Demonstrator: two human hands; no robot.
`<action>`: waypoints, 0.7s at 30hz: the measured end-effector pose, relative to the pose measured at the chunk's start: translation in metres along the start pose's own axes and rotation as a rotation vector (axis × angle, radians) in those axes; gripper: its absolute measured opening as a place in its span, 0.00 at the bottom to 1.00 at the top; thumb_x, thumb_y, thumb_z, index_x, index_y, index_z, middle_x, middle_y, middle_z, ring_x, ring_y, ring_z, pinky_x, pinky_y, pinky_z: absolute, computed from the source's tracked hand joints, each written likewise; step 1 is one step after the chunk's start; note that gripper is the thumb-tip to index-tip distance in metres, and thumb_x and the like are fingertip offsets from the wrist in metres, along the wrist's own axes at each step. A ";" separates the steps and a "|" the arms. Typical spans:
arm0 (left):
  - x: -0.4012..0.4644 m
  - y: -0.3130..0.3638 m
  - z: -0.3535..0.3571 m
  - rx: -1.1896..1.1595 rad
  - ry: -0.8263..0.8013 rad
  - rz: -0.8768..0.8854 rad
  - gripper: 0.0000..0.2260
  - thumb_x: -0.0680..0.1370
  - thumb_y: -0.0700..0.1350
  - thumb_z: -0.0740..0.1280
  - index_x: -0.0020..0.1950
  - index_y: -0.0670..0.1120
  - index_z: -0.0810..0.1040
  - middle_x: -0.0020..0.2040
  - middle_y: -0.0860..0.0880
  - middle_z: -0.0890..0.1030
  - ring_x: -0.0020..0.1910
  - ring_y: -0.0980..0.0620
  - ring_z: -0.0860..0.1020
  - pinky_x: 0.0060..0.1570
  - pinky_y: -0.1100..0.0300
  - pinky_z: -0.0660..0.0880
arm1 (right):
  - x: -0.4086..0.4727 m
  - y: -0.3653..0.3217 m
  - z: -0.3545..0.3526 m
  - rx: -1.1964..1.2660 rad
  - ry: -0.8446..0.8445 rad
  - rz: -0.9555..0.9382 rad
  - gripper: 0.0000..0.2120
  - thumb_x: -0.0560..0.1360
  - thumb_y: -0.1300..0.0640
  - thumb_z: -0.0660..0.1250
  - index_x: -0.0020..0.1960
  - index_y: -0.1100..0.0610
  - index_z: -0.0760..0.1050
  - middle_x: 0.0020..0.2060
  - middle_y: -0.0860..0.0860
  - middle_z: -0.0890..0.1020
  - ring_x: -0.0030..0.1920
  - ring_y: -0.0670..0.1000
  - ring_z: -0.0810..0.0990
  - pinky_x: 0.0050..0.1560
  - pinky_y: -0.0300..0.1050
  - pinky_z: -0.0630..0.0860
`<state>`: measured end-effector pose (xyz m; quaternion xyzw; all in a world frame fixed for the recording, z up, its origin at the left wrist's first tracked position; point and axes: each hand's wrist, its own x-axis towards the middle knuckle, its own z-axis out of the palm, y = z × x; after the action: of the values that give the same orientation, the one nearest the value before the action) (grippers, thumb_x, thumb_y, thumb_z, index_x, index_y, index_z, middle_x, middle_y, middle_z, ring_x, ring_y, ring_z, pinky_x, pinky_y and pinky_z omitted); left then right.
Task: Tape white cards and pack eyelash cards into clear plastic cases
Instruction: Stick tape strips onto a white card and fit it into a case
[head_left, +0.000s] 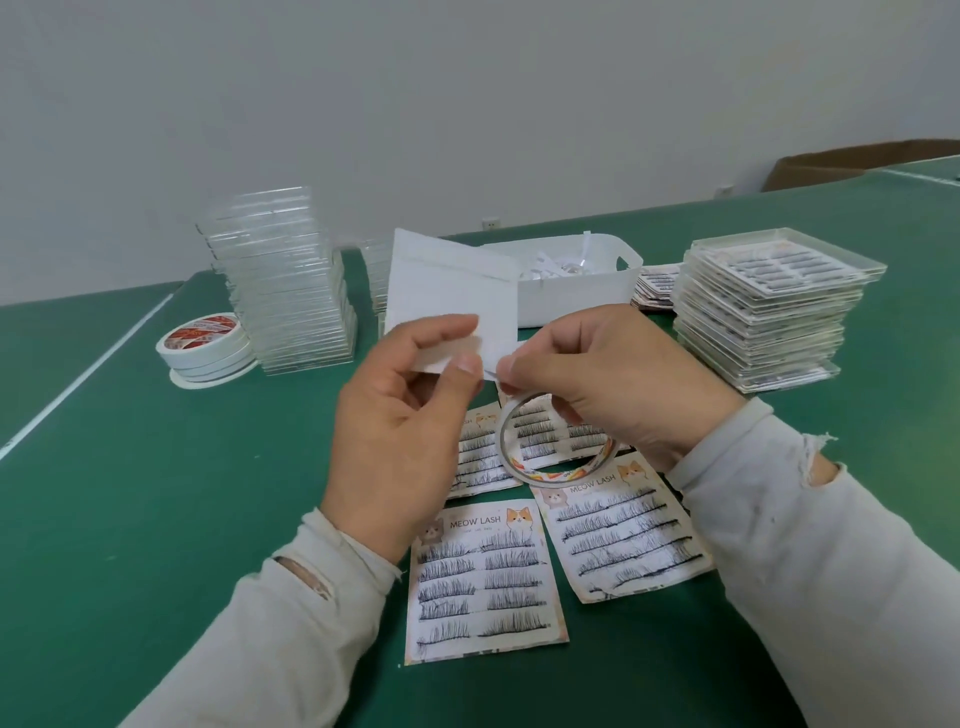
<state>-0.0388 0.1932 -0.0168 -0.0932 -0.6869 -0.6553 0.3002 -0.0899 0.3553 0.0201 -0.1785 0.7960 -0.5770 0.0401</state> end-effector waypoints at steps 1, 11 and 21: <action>-0.001 -0.001 0.001 -0.005 -0.001 -0.019 0.13 0.76 0.42 0.71 0.55 0.59 0.83 0.50 0.49 0.86 0.46 0.41 0.84 0.52 0.45 0.83 | -0.001 -0.001 0.001 0.002 -0.010 -0.019 0.08 0.72 0.53 0.76 0.38 0.56 0.85 0.37 0.54 0.87 0.26 0.42 0.73 0.31 0.36 0.71; 0.004 0.000 -0.004 -0.104 0.041 -0.088 0.17 0.81 0.35 0.67 0.60 0.57 0.81 0.58 0.41 0.84 0.50 0.43 0.85 0.55 0.56 0.81 | -0.008 -0.005 0.007 -0.132 -0.050 -0.277 0.04 0.76 0.54 0.73 0.49 0.50 0.87 0.36 0.41 0.86 0.37 0.39 0.82 0.41 0.32 0.74; 0.002 0.005 0.001 -0.076 0.052 -0.037 0.16 0.81 0.34 0.67 0.60 0.54 0.80 0.62 0.49 0.83 0.48 0.50 0.85 0.53 0.59 0.81 | -0.011 -0.009 0.008 -0.017 -0.021 -0.187 0.02 0.74 0.57 0.76 0.45 0.54 0.84 0.34 0.50 0.87 0.30 0.54 0.81 0.33 0.48 0.78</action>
<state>-0.0388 0.1942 -0.0117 -0.0748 -0.6551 -0.6884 0.3022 -0.0749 0.3491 0.0245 -0.2584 0.7802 -0.5697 -0.0068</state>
